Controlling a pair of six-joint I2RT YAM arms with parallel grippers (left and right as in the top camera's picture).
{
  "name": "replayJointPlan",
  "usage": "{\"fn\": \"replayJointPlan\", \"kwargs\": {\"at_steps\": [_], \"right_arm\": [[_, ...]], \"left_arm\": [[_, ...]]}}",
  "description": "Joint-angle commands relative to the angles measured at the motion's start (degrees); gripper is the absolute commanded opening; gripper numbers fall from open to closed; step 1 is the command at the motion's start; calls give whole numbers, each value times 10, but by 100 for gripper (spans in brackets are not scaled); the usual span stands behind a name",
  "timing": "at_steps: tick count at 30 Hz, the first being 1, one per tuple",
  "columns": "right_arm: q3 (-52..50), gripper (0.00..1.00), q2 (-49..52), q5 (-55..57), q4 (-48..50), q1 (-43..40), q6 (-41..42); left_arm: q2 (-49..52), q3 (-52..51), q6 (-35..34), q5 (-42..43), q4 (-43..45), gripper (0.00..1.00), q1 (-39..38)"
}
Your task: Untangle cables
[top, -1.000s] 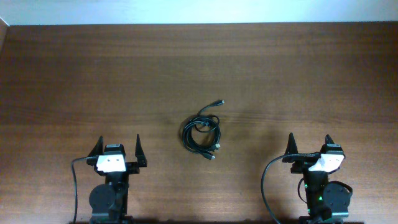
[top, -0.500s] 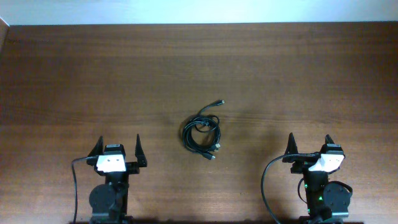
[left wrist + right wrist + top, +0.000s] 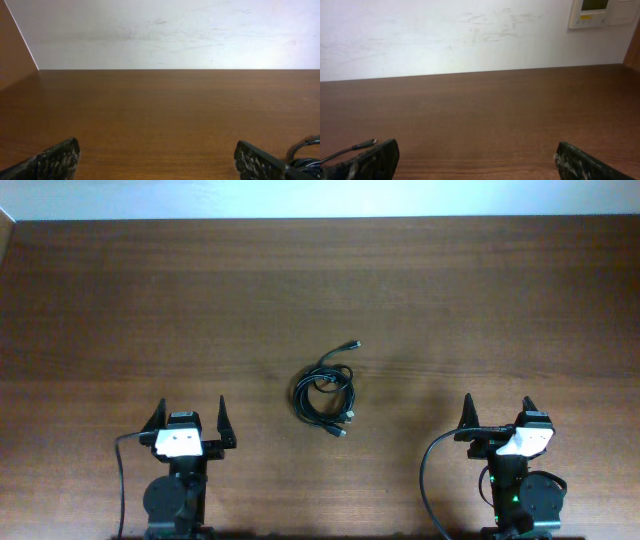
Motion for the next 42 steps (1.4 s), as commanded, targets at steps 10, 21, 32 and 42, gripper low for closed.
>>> {"fn": "replayJointPlan", "kwargs": {"at_steps": [10,21,32,42], "right_arm": [[-3,99,-5,9,-3,-3,3],[-3,99,-5,9,-3,-3,3],[-3,99,-2,-9,-5,-3,5],[50,99,-2,-181,142,-3,5]], "left_arm": [[-2,-2,-4,4,-1,99,4],[-2,-2,-4,4,-1,99,4],[-2,-2,5,30,23,99,4],[16,129,-59,215,146,99,4]]}}
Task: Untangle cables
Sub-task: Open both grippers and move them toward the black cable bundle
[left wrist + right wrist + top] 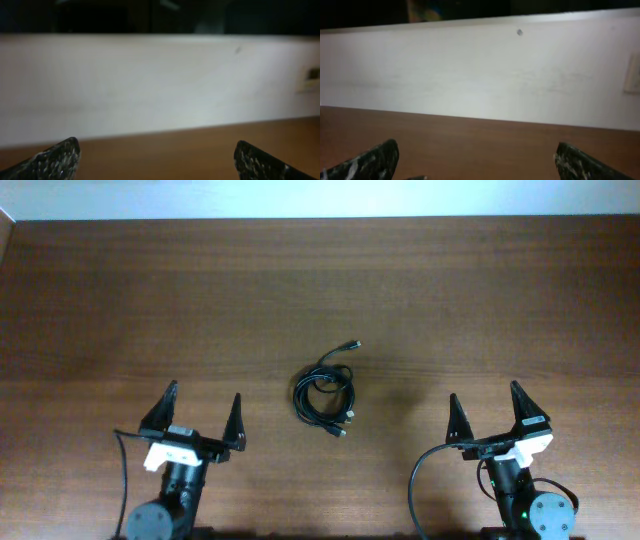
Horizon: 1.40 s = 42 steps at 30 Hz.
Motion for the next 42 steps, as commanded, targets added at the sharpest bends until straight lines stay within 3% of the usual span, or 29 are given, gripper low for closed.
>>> {"fn": "replayJointPlan", "kwargs": {"at_steps": [1,3,5,8,11,16,18,21,26,27,28,36,41,42], "right_arm": [[68,99,-3,-33,-2,-3,4],[115,99,7,-33,-8,-3,5],[178,99,30,-33,-75,-3,5],[309,99,92,-36,-231,-3,4],[464,99,175,-28,-437,-3,5],[651,99,321,-37,-687,-3,5],[716,99,379,-112,-770,-3,5],[741,99,427,-250,-775,-3,5],[741,98,473,-264,-774,-3,5],[741,88,482,-264,-768,-3,4],[741,87,489,-264,-761,-3,5],[741,87,663,-262,-782,-2,50],[741,88,814,-251,-783,90,52],[741,95,845,-235,-762,120,64]], "left_arm": [[28,104,-34,54,-6,99,4],[92,182,-34,106,-57,99,4],[170,254,-34,161,-109,99,4],[288,400,-34,228,-198,99,4],[357,520,-33,221,-323,99,4],[379,551,-33,247,-454,99,4],[379,551,-33,326,-492,99,4],[380,551,-33,332,-497,99,4],[380,551,-33,332,-541,99,4],[380,551,-33,329,-551,99,4],[380,551,-33,329,-557,99,4],[381,551,-33,297,-578,99,4],[380,551,-34,297,-578,99,4],[380,551,-34,299,-578,99,4]]}}
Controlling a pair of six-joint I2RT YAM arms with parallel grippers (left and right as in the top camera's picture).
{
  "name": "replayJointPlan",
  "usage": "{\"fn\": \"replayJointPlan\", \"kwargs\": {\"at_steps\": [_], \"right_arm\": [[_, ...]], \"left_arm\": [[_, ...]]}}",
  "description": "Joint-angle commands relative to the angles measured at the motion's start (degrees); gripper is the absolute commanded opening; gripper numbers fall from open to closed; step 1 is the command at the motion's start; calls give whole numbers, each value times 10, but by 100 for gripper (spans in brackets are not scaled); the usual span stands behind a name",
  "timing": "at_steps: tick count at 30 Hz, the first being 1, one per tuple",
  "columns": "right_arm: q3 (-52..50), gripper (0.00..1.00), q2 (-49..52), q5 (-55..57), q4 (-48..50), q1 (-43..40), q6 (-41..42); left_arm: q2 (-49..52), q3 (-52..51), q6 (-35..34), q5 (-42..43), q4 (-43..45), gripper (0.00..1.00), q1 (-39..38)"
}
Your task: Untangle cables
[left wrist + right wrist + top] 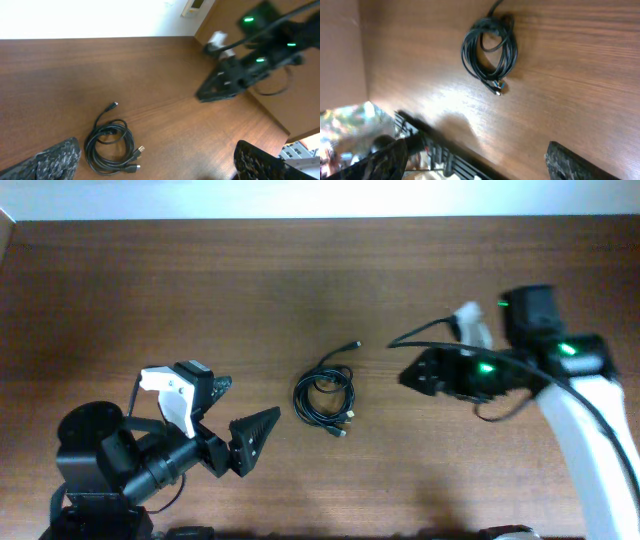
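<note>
A coil of black cables (325, 395) lies tangled on the brown table (150, 290), with plug ends sticking out at its upper right and lower right. The same coil (111, 147) shows low in the left wrist view, and it (489, 50) appears near the top of the right wrist view. My left gripper (238, 415) hangs open to the lower left of the coil, pointing toward it, with nothing between its fingers (55, 160). My right gripper (412, 370) is raised to the right of the coil and stands open and empty. The left wrist view also shows it (212, 91).
A white wall runs along the table's far edge (320, 218), with a small wall panel (196, 5) on it. A wooden side panel (280, 100) stands off to the right. The right arm's black cable (430, 332) loops above its wrist.
Both arms have left the front edge. The left gripper now points at the coil from the lower left, and the right gripper is out over the table to the coil's right. The coil has not moved.
At first both arms sat folded at the front edge, grippers open and low, facing the wall. Then both were lifted slightly and tilted up, still at the front. Now they flank the untouched coil, both open.
</note>
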Motion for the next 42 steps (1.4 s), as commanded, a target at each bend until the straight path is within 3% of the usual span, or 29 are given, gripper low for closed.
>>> {"fn": "replayJointPlan", "kwargs": {"at_steps": [1,9,11,17,22,26,32,36,40,42], "right_arm": [[6,97,72,34,42,74,38],[6,91,172,165,184,153,341],[5,85,175,181,189,165,352],[5,85,186,304,190,242,352],[5,85,236,307,198,249,357],[5,73,269,304,233,249,371],[4,72,277,307,295,249,371],[4,54,309,304,299,249,382],[4,49,330,304,302,250,381],[4,11,338,304,309,250,382]], "left_arm": [[0,7,1,-3,0,99,1],[0,7,1,-4,1,98,1],[0,7,1,-4,4,99,1],[0,7,-26,-3,10,99,1],[0,7,-67,1,10,99,1],[0,7,-85,1,10,99,1],[0,7,-98,1,10,99,1],[0,7,-106,1,10,99,1],[0,7,-106,1,10,99,1],[0,7,-106,1,10,99,1]]}}
